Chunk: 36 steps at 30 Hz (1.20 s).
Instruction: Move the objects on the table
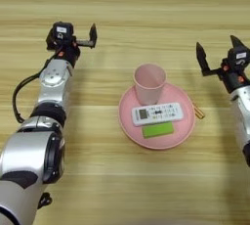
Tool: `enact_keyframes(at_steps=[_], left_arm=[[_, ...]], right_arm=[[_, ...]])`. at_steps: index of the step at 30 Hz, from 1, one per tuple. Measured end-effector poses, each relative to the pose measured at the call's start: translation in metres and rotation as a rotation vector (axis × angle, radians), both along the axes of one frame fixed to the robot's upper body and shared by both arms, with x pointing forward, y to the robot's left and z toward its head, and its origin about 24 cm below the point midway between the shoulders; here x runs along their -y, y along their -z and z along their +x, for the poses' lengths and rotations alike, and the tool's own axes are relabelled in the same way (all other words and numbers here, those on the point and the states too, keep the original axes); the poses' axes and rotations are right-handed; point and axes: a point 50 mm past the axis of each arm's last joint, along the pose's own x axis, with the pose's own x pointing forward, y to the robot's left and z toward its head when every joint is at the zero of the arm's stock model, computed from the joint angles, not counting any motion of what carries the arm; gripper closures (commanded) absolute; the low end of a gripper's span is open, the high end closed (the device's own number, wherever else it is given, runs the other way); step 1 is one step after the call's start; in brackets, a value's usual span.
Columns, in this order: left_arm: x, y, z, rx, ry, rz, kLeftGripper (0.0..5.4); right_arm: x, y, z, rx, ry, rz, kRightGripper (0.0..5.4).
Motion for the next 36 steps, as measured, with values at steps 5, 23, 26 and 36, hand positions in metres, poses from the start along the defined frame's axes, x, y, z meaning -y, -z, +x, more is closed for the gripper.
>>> enact_keyframes(at_steps=[5,23,26,36], left_arm=[[0.000,0.007,-0.007,0.002,-0.005,0.014,0.04],[0.014,0.005,-0.006,0.021,-0.006,0.037,0.04],[0.015,0.005,-0.006,0.021,-0.007,0.035,0.04],[0.016,0.005,-0.007,0.022,-0.007,0.030,0.04]], right_arm=[[-0.001,-0.013,-0.008,0.013,-0.139,-0.066,0.00],[-0.001,-0.026,-0.041,-0.319,-0.806,-0.453,0.00],[-0.004,-0.023,-0.041,-0.386,-0.873,-0.529,0.00],[-0.021,-0.011,-0.029,-0.528,-1.019,-0.726,0.00]])
